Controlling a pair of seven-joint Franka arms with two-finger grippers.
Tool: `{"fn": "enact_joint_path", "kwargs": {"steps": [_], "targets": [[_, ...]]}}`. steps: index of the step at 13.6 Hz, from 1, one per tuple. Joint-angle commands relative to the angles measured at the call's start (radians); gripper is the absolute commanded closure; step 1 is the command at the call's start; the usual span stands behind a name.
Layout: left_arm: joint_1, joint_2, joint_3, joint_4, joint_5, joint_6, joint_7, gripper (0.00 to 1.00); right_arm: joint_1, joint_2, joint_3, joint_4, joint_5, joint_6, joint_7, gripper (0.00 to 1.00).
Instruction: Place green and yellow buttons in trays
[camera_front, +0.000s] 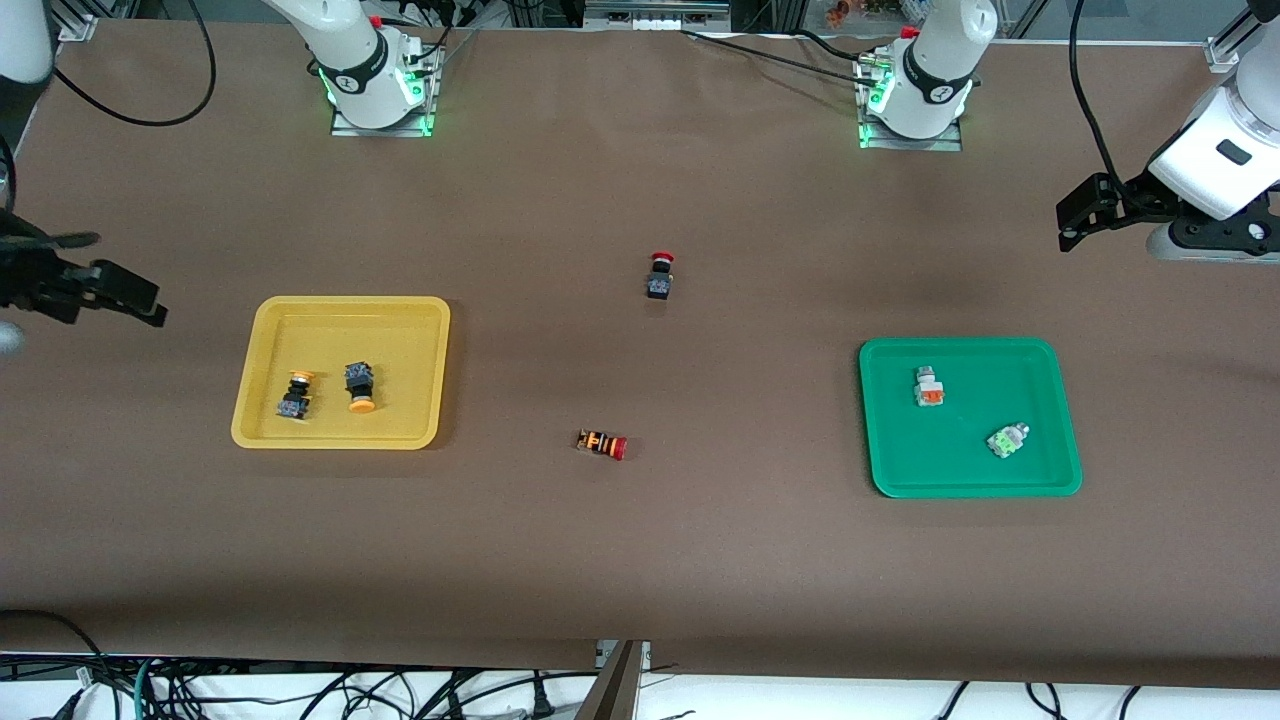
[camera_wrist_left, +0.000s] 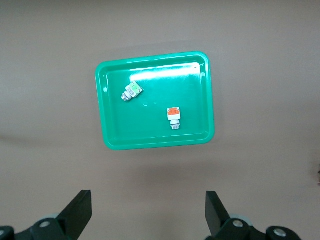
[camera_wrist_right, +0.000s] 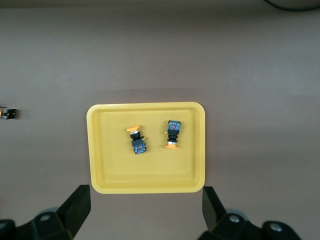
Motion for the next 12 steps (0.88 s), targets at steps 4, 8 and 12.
{"fn": "enact_joint_path", "kwargs": {"steps": [4, 8, 12], "targets": [[-0.003, -0.006, -0.009, 0.015, -0.017, -0.039, -0.01, 0.0, -0.043, -0.115, 0.046, -0.151, -0.04, 0.022, -0.01, 0.01], [0.003, -0.008, -0.012, 0.015, -0.017, -0.055, -0.003, 0.0, -0.056, -0.08, 0.03, -0.131, -0.027, 0.057, -0.019, 0.01], [0.003, -0.009, -0.012, 0.015, -0.017, -0.076, -0.002, 0.0, -0.053, -0.046, 0.03, -0.088, -0.023, 0.054, -0.019, 0.01]]}}
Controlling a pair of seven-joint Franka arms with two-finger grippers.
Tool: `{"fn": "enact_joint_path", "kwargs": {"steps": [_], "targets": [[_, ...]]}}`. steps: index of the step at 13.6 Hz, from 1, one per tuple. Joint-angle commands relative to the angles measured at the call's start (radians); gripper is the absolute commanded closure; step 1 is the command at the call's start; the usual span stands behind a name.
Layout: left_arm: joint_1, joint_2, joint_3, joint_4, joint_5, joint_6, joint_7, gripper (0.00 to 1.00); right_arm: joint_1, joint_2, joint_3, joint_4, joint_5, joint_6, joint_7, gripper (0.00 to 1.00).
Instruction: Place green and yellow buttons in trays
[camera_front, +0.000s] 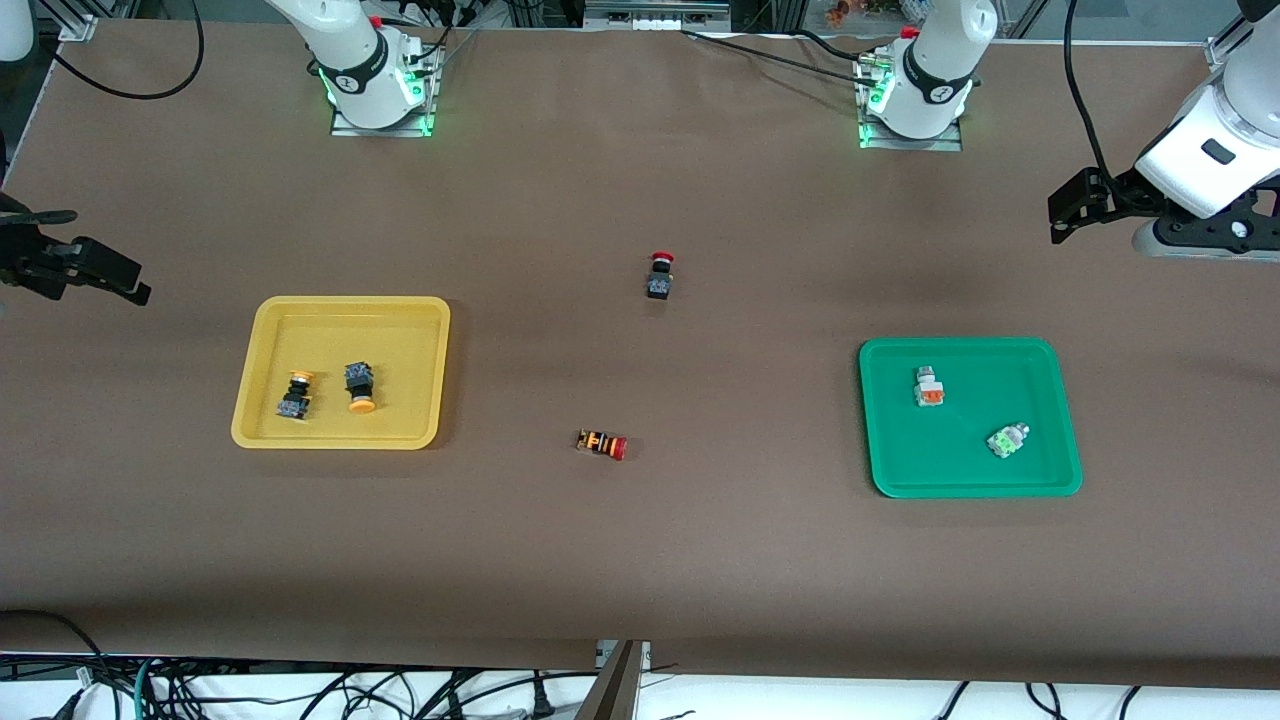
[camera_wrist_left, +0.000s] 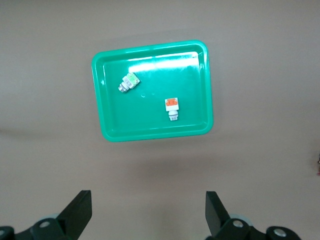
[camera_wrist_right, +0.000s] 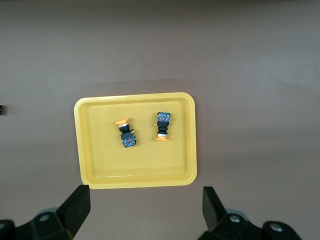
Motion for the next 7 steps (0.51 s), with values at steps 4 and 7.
{"fn": "enact_joint_path", "kwargs": {"steps": [4, 7], "targets": [[-0.004, -0.003, -0.002, 0.029, -0.019, -0.031, 0.002, 0.0, 0.006, 0.011, 0.019, 0.033, -0.003, -0.011, 0.0, 0.01], [-0.005, 0.001, -0.005, 0.032, -0.017, -0.031, 0.004, 0.0, 0.018, 0.011, 0.019, 0.033, -0.006, -0.012, -0.01, 0.01]]}}
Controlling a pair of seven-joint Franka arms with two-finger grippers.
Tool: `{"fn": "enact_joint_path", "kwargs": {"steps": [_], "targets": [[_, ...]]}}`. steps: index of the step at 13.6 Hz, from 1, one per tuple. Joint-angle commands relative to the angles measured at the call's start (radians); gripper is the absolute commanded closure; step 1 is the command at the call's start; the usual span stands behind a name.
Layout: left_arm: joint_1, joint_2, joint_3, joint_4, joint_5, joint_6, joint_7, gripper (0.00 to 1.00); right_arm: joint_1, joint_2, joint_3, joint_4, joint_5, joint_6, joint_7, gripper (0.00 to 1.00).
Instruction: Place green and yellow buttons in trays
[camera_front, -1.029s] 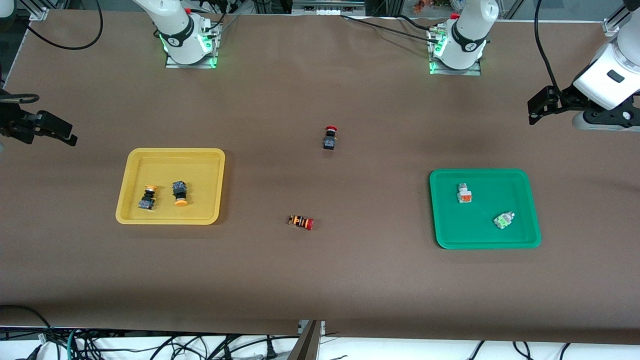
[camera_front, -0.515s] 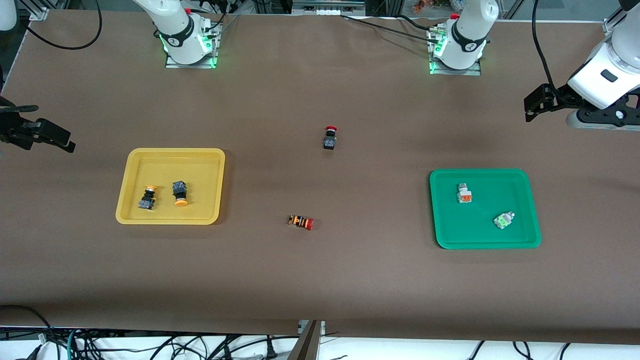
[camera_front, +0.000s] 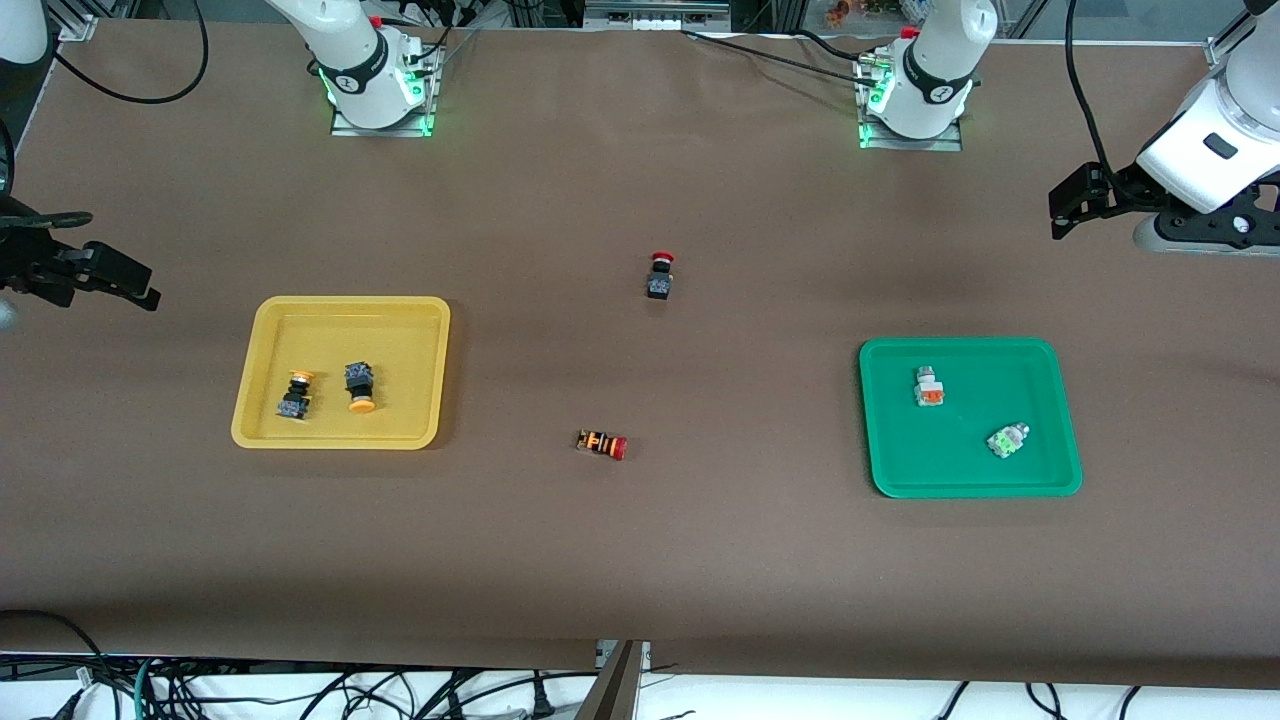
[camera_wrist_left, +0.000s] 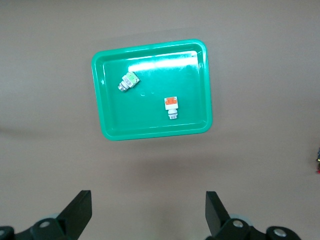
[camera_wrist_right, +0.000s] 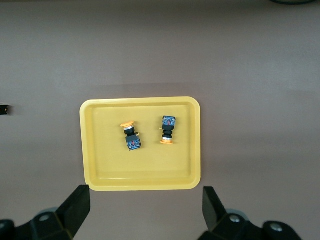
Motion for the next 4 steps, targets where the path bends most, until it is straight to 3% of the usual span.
{"fn": "enact_joint_path", "kwargs": {"steps": [1, 4], "targets": [[-0.003, 0.003, 0.0, 0.021, -0.017, -0.023, 0.004, 0.0, 0.019, 0.006, 0.003, 0.022, -0.008, -0.013, -0.009, 0.01], [0.001, 0.005, 0.002, 0.021, -0.017, -0.023, 0.004, 0.0, 0.047, 0.009, 0.003, 0.022, -0.012, -0.018, 0.001, 0.01]]}}
